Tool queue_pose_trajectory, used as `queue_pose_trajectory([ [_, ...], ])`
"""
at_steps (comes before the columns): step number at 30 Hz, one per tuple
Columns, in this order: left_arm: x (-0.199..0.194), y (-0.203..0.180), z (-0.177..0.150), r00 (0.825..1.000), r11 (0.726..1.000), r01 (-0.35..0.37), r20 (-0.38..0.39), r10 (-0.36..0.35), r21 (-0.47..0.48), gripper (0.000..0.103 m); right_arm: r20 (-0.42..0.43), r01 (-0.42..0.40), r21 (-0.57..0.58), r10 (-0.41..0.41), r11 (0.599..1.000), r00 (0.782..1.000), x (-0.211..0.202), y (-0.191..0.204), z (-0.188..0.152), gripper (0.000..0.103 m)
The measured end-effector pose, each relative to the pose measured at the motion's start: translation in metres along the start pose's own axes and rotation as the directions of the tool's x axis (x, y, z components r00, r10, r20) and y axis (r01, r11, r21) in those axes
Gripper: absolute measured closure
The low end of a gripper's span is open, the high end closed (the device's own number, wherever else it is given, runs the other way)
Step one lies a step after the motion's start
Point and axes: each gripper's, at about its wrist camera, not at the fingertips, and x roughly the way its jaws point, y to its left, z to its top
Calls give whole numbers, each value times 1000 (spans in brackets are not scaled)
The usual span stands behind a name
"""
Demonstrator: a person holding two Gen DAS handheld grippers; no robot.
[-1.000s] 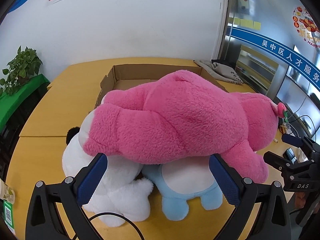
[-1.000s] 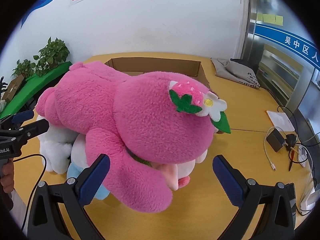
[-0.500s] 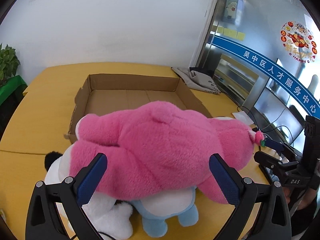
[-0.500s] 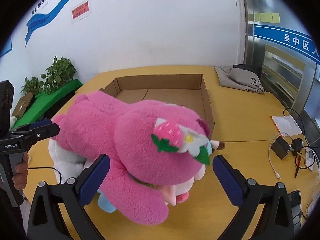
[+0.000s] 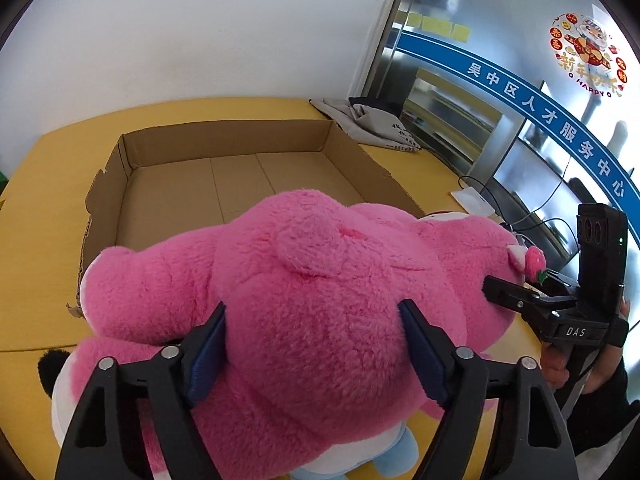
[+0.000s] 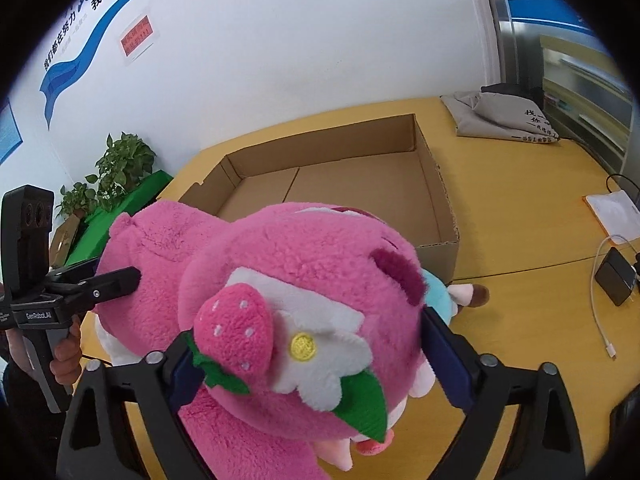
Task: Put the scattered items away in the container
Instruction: 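Close both grippers on the pink plush bear and lift it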
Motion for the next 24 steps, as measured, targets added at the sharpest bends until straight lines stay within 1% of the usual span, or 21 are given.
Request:
queue_pose_trajectory([
  [1,-2,1,-1,1000,1000,3,4,-3,-7,30,10,12,-18,-12,1000,1000,0,5,-1,24],
  [2,-1,1,-1,1000,1000,6,5,-5,-15,33,19,20,-33,-20,999,1000,-1,9,-2,31],
  [4,-5,2,-2,1000,1000,10,9,-10,-30,42,32,22,-45,-20,999,999,-5,15,-2,38],
  [5,-7,1,-3,1000,999,11,11,-11,-34,45,38,18,-45,-16,999,999,-7,16,-2,41],
  [9,-25,-2,-4,998,997,41,40,-38,-68,66,76,17,-67,-12,998,997,-19,20,1,48],
  [10,-29,-2,-4,998,997,42,51,-38,-71,68,91,22,-76,-15,997,996,-23,21,3,49],
  [12,-39,-5,-1,997,997,27,81,-21,-74,69,128,24,-106,-10,994,992,-31,27,10,51],
  [14,-47,-5,7,992,996,19,125,-8,-86,69,181,46,-149,-19,988,983,-38,37,21,53],
  [17,-57,1,26,982,995,31,190,-13,-92,69,248,36,-166,6,986,969,-44,41,43,53],
  [19,-61,5,45,974,997,25,228,-8,-71,70,280,23,-174,27,984,960,-45,41,62,53],
  [21,-61,6,67,964,999,-7,267,17,-38,70,317,20,-190,42,982,948,-42,42,85,53],
  [23,-55,11,92,955,999,-22,296,30,-32,70,352,22,-202,51,979,935,-33,42,110,53],
  [24,-50,15,106,954,999,-20,300,30,-35,70,365,17,-199,58,980,929,-27,40,123,53],
])
